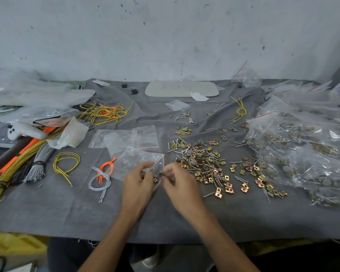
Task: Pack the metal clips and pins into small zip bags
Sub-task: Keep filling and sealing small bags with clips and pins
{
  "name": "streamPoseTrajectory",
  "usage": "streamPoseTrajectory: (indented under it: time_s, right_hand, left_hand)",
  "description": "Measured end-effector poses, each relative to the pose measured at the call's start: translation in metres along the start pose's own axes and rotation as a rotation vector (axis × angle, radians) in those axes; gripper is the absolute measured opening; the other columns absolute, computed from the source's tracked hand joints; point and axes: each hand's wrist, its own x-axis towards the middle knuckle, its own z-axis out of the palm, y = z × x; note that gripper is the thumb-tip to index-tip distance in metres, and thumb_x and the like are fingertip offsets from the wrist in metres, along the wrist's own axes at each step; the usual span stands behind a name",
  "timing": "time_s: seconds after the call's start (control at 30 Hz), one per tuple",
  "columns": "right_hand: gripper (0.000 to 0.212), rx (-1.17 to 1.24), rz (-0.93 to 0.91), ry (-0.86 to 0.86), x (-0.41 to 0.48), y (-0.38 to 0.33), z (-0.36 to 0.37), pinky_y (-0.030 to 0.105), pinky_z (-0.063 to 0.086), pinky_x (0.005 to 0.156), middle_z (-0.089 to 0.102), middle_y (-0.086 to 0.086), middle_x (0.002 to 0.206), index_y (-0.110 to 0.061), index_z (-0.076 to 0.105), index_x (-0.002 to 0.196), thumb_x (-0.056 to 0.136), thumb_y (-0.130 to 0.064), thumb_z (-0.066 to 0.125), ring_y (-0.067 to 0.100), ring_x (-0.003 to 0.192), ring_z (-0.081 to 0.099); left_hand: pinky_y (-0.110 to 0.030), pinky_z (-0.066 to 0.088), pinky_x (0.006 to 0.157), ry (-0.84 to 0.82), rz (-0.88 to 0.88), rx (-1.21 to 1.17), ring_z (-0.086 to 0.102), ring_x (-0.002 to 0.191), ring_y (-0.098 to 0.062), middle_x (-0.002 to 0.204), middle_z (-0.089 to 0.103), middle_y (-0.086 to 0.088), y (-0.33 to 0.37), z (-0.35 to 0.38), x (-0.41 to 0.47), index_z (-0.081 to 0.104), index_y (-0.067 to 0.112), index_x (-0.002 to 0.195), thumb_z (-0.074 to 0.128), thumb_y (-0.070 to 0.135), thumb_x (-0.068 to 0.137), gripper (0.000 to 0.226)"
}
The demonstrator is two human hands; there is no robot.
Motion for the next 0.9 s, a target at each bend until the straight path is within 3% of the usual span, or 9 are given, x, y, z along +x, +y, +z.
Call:
streamPoseTrajectory:
  time_s: [0.2, 0.37, 0.47, 0.67, 0.8, 0.9]
  right_hand:
    - [0.009, -0.139, 0.052, -0.056, -0.001, 0.000, 0.023, 0.039, 0.047, 0.082, 0.068, -0.003, 0.098, -0.025, 0.060, 0.102, 0.094, -0.024, 0.060, 0.022, 0.096, 0.060]
    - [0.032, -0.222, -0.073, -0.175, -0.001, 0.006, 0.021, 0.036, 0.042, 0.089, 0.067, -0.001, 0.113, -0.025, 0.068, 0.121, 0.096, -0.014, 0.051, 0.026, 0.100, 0.054]
    - [0.035, -0.188, -0.075, -0.147, -0.007, 0.006, 0.011, 0.028, 0.039, 0.093, 0.065, -0.002, 0.117, -0.024, 0.067, 0.124, 0.093, -0.011, 0.055, 0.022, 0.105, 0.053]
    - [0.009, -0.302, 0.007, 0.032, -0.030, 0.032, -0.064, 0.028, 0.042, 0.081, 0.063, -0.016, 0.096, -0.030, 0.067, 0.094, 0.092, -0.021, 0.066, 0.011, 0.094, 0.052]
    - [0.008, -0.491, 0.178, 0.029, -0.046, 0.050, -0.105, 0.029, 0.037, 0.073, 0.057, -0.019, 0.090, -0.036, 0.061, 0.086, 0.091, -0.038, 0.066, 0.009, 0.093, 0.046]
    - [0.015, -0.508, 0.258, -0.031, -0.053, 0.053, -0.112, 0.030, 0.041, 0.075, 0.056, -0.021, 0.087, -0.037, 0.058, 0.081, 0.088, -0.048, 0.066, 0.006, 0.091, 0.044]
  left_hand:
    - [-0.042, 0.053, 0.060, -0.011, -0.008, 0.000, 0.063, 0.059, -0.019, 0.069, 0.072, -0.005, -0.006, 0.000, 0.003, 0.067, 0.039, 0.105, 0.046, 0.032, 0.075, 0.038]
    - [-0.042, 0.050, 0.060, -0.004, -0.017, -0.011, 0.056, 0.056, -0.016, 0.063, 0.067, -0.007, -0.005, 0.001, 0.003, 0.068, 0.039, 0.104, 0.046, 0.031, 0.077, 0.036]
    - [-0.035, 0.047, 0.058, -0.003, -0.023, -0.030, 0.056, 0.054, -0.013, 0.060, 0.065, 0.000, -0.003, 0.001, 0.002, 0.069, 0.033, 0.104, 0.046, 0.027, 0.079, 0.034]
    - [-0.030, 0.038, 0.053, 0.011, -0.006, -0.009, 0.049, 0.048, -0.008, 0.054, 0.061, 0.006, -0.001, 0.001, 0.001, 0.070, 0.027, 0.105, 0.045, 0.029, 0.078, 0.037]
    - [-0.029, 0.038, 0.052, 0.010, 0.000, -0.008, 0.047, 0.047, -0.008, 0.053, 0.059, 0.006, -0.002, 0.001, 0.001, 0.070, 0.028, 0.105, 0.045, 0.031, 0.077, 0.037]
    - [-0.029, 0.038, 0.053, 0.013, -0.004, -0.012, 0.047, 0.048, -0.009, 0.054, 0.060, 0.004, -0.004, 0.001, 0.002, 0.070, 0.030, 0.104, 0.046, 0.032, 0.076, 0.037]
